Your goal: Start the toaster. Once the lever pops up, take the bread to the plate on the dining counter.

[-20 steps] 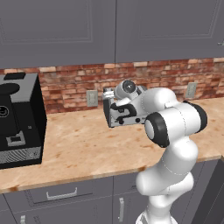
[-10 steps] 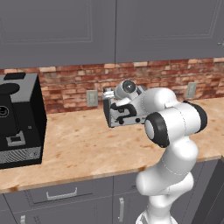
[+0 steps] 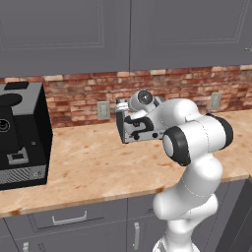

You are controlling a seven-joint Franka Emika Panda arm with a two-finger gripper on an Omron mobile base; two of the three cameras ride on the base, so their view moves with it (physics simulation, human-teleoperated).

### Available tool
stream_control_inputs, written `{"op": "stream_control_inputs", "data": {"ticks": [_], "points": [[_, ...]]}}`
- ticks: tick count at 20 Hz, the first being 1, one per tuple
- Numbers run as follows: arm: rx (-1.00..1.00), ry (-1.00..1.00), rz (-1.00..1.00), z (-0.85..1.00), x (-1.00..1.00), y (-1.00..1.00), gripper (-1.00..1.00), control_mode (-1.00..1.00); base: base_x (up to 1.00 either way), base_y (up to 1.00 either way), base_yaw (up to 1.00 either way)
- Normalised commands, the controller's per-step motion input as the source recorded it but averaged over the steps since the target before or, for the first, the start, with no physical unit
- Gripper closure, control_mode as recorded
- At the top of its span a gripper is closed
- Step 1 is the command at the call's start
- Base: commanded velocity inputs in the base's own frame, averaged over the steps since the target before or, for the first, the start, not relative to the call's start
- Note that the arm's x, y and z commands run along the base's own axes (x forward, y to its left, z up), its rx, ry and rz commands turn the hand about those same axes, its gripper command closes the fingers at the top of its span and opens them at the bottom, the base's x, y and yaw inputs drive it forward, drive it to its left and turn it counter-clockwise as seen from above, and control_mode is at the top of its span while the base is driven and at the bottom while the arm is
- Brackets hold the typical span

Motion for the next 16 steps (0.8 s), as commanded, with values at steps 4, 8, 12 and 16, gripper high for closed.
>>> {"op": "stream_control_inputs", "data": {"ticks": [4,8,12,16], "points": [[0.00,0.00,0.00,0.00,0.00,0.00,-1.00,-1.00,0.00,0.00,0.00],[0.00,0.00,0.00,0.00,0.00,0.00,-1.00,-1.00,0.00,0.00,0.00],[0.00,0.00,0.00,0.00,0.00,0.00,-1.00,-1.00,0.00,0.00,0.00],[0.00,0.00,0.00,0.00,0.00,0.00,-1.00,-1.00,0.00,0.00,0.00]]}}
